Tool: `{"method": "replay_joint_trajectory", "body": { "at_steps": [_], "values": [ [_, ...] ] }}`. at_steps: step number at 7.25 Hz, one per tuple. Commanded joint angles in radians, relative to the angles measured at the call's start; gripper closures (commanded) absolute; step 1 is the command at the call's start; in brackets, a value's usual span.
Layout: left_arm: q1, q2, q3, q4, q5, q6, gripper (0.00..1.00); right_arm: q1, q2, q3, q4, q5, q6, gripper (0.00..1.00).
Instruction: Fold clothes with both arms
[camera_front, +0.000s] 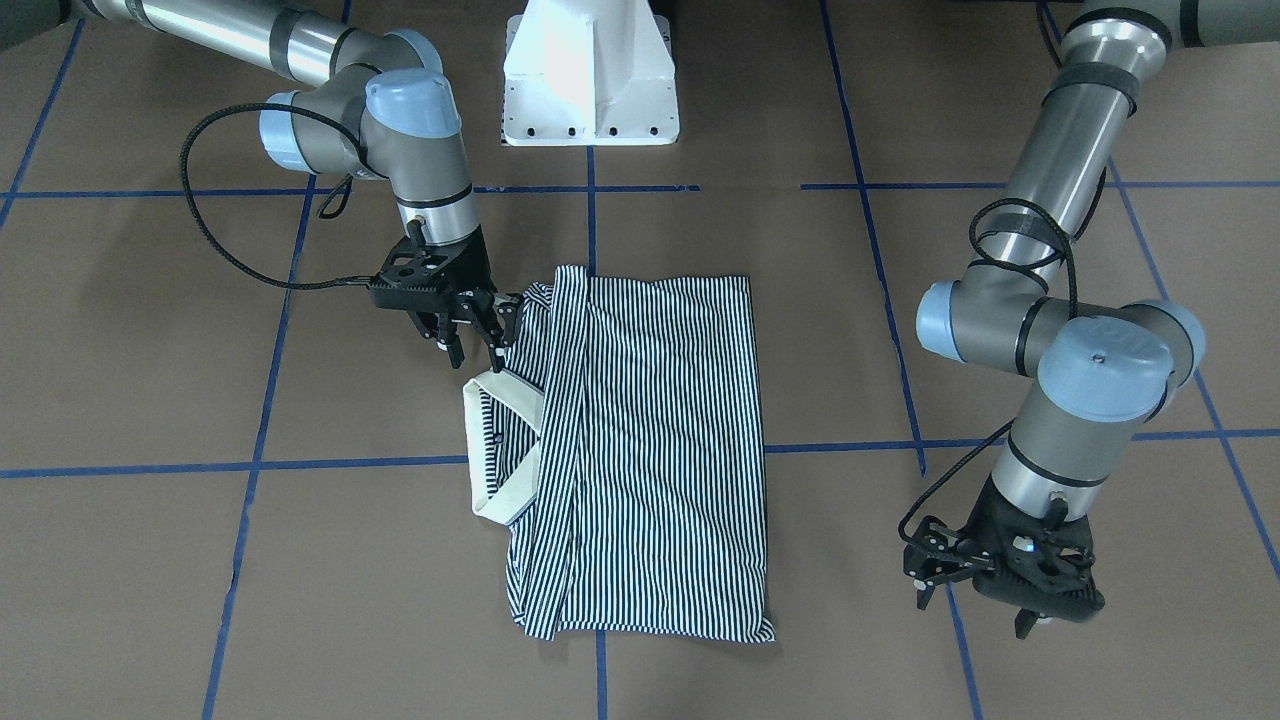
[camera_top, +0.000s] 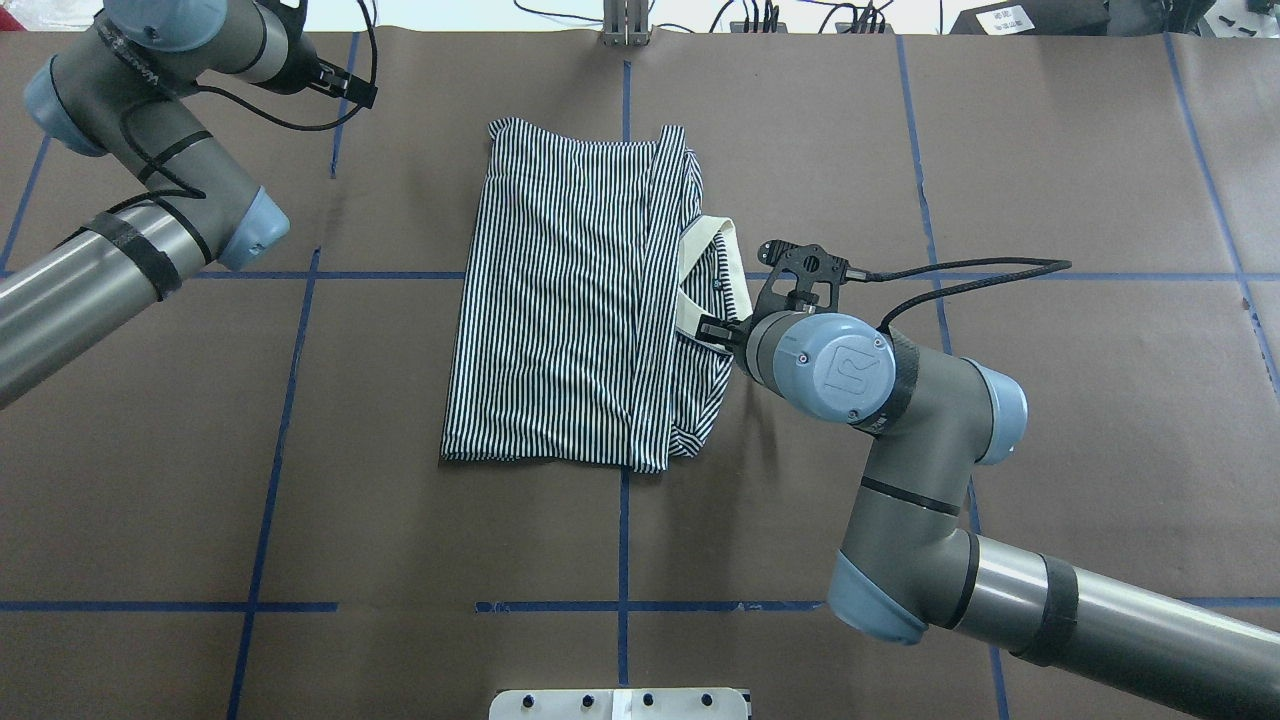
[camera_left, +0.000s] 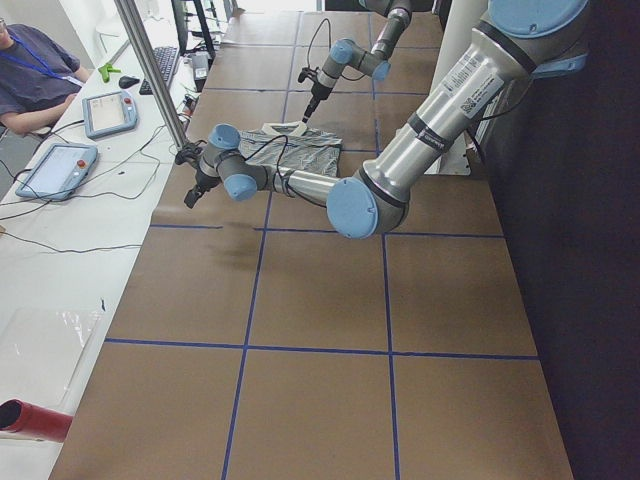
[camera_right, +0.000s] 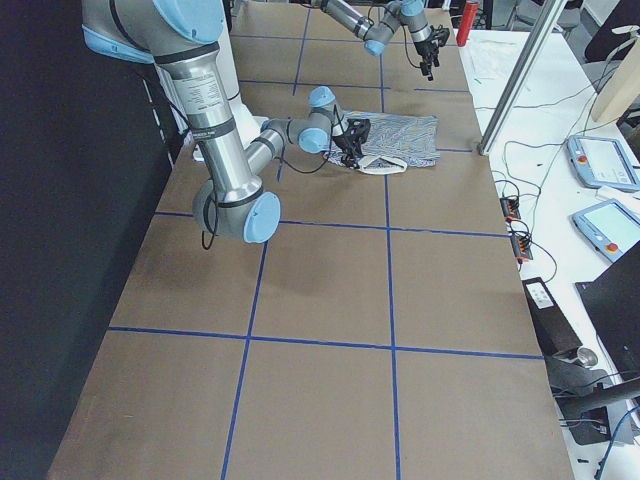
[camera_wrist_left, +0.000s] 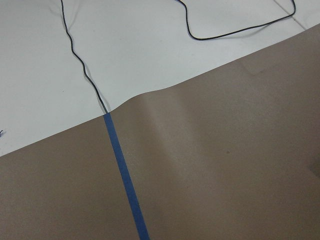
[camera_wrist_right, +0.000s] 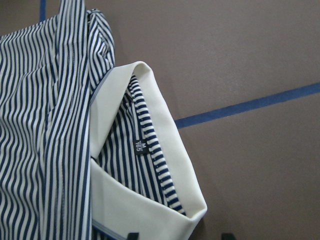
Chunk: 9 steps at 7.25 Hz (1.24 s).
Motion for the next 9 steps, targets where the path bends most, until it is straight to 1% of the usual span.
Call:
{"method": "replay_joint_trajectory", "body": {
  "at_steps": [1,2,3,4,5,6,7,8,9],
  "values": [
    [0.002,0.001,-0.005,0.001,0.000,-0.001,0.00,-0.022,0.024,0.112,-0.147,0.020,-0.161,0.00],
    [0.002,0.001,-0.010,0.002,-0.001,-0.001,0.00,-0.087,0.049,0.097,-0.152,-0.046,-0.165,0.00],
    [0.002,0.001,-0.013,0.002,-0.001,-0.001,0.00,-0.150,0.093,0.078,-0.222,-0.163,-0.189,0.00],
    [0.002,0.005,-0.020,0.002,-0.001,-0.003,0.00,-0.183,0.162,0.058,-0.306,-0.184,-0.220,0.02],
    [0.002,0.026,-0.046,0.004,-0.013,-0.003,0.00,-0.215,0.167,0.034,-0.325,-0.213,-0.281,0.13],
    [0.002,0.039,-0.052,0.002,-0.050,-0.003,0.00,-0.248,0.184,0.002,-0.321,-0.271,-0.360,0.15],
    [0.002,0.044,-0.062,0.002,-0.052,-0.003,0.00,-0.253,0.205,-0.055,-0.319,-0.282,-0.369,0.24],
    [0.002,0.044,-0.066,0.005,-0.052,-0.003,0.00,-0.253,0.209,-0.064,-0.316,-0.281,-0.407,0.30],
    [0.002,0.044,-0.068,0.005,-0.050,-0.003,0.00,-0.258,0.210,-0.060,-0.316,-0.281,-0.415,0.32]
  ]
}}
